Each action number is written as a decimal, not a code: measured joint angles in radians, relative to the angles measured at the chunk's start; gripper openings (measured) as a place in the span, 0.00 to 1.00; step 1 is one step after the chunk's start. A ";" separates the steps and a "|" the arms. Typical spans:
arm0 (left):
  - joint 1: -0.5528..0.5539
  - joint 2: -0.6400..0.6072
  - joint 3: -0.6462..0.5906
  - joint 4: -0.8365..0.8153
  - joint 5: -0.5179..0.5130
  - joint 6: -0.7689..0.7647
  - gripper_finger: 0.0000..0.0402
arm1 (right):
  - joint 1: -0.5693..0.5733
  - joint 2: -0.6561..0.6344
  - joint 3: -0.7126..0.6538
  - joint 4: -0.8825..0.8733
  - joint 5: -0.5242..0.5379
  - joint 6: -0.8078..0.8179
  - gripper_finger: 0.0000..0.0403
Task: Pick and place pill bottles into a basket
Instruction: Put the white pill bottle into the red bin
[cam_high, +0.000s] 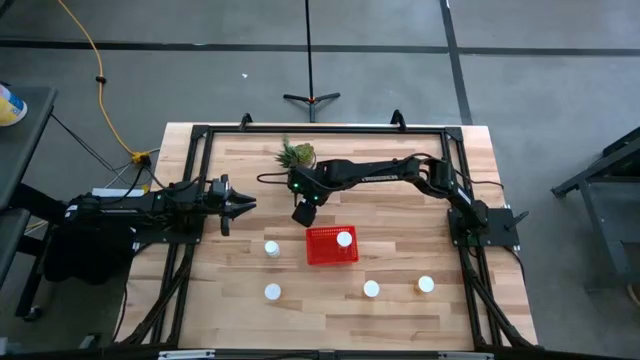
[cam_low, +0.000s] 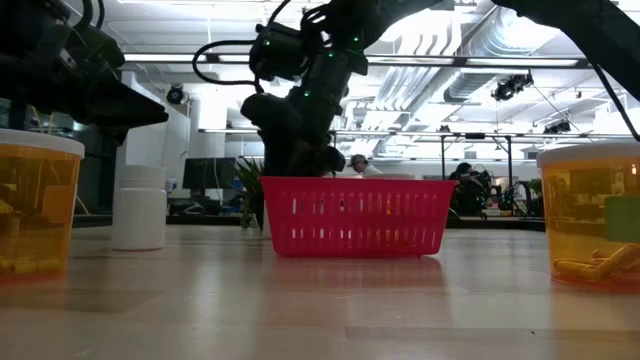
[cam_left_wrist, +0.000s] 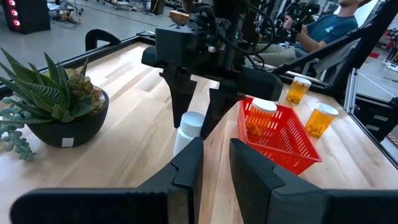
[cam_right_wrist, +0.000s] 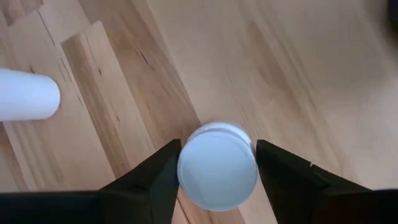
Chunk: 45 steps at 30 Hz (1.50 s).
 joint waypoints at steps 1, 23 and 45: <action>0.000 0.000 0.000 0.000 0.000 0.000 0.29 | -0.001 0.000 0.000 0.001 -0.006 0.000 0.46; 0.000 0.000 0.000 0.000 0.000 0.000 0.29 | 0.002 -0.001 0.020 -0.031 -0.033 -0.002 0.38; 0.000 0.000 0.000 0.000 0.000 0.000 0.29 | 0.117 -0.002 0.337 -0.407 0.136 0.025 0.38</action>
